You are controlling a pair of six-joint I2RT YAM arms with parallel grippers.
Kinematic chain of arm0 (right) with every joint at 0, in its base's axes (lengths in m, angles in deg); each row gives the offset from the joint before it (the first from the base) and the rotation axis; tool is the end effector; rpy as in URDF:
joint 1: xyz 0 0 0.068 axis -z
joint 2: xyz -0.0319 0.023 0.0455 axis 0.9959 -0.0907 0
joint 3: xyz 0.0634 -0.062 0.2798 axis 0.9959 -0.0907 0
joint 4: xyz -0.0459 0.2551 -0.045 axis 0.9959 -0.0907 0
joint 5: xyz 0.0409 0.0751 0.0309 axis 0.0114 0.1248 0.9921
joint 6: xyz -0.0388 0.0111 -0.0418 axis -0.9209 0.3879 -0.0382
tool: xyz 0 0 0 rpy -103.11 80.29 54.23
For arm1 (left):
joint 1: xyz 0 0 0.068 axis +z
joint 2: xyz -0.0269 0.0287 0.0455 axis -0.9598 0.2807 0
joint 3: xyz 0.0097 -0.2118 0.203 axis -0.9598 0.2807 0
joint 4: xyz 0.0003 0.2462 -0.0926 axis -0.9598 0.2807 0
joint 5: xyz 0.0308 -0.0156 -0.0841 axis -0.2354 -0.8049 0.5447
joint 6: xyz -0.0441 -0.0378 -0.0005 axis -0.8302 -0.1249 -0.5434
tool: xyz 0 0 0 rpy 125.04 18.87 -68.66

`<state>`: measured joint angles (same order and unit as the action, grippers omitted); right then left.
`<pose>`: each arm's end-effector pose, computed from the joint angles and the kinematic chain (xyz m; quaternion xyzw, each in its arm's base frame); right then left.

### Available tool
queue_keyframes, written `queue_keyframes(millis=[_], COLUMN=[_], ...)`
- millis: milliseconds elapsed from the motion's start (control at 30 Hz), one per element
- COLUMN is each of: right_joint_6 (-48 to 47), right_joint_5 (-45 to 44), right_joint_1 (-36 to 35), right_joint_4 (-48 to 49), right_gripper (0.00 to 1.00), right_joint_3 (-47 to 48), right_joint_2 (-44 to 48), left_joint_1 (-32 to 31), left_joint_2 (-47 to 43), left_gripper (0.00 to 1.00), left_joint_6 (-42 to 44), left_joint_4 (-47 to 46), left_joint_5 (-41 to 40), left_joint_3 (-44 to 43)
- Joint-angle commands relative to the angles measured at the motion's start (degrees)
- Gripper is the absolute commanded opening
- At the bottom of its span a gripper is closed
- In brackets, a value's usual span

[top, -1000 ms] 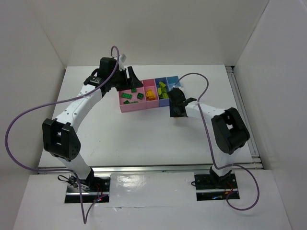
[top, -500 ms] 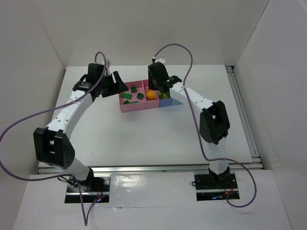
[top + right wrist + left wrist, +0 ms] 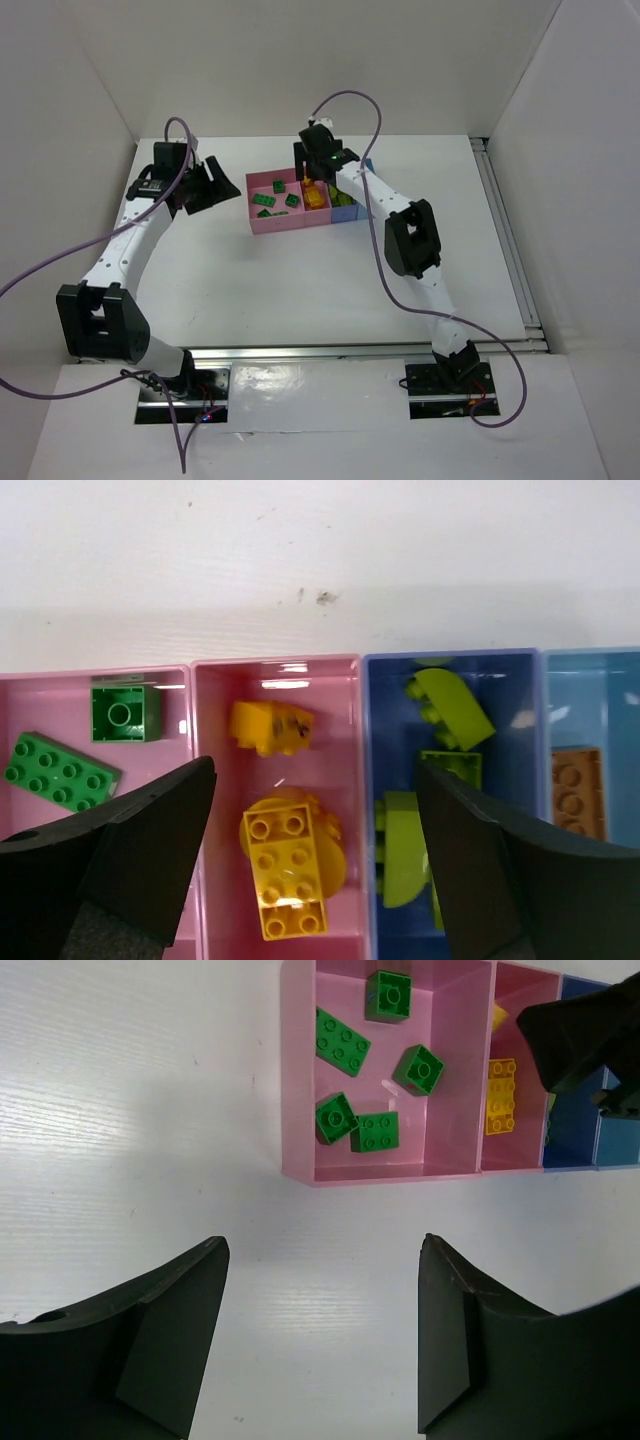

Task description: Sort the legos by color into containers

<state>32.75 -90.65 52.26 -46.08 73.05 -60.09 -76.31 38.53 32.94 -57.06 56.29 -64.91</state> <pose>0.4916 0.2980 0.2403 -0.0589 0.8964 0.0397 0.4376 0.3308 -0.0199 0.3458 -0.1911 0.8831 -0.1705 0.3932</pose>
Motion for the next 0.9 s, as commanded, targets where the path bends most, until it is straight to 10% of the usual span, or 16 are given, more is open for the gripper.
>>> queue_keyframes(millis=[0, 300, 600, 867], right_joint_6=[-0.4, 13.2, 37.1, 32.6], right_joint_5=[-3.2, -30.7, -36.5, -32.0], right_joint_1=[-0.2, 0.2, 4.2, 4.2], right_joint_4=[2.9, -12.6, -37.4, -27.8], right_gripper=[0.89, 1.00, 1.00, 1.00], right_joint_3=[-2.1, -18.5, -45.7, -61.8], right_joint_2=[8.7, 28.4, 48.4, 62.2], left_joint_1=[0.7, 0.7, 0.7, 0.2], left_joint_2=[-2.2, -3.4, -4.6, -7.8], left_gripper=[0.76, 0.76, 0.78, 0.78], left_joint_6=[0.6, 1.9, 2.4, 2.4], left_joint_4=[0.1, 0.1, 0.1, 0.8], left_joint_5=[1.2, 1.8, 1.8, 2.5], left_joint_3=[-0.1, 0.5, 2.8, 4.7])
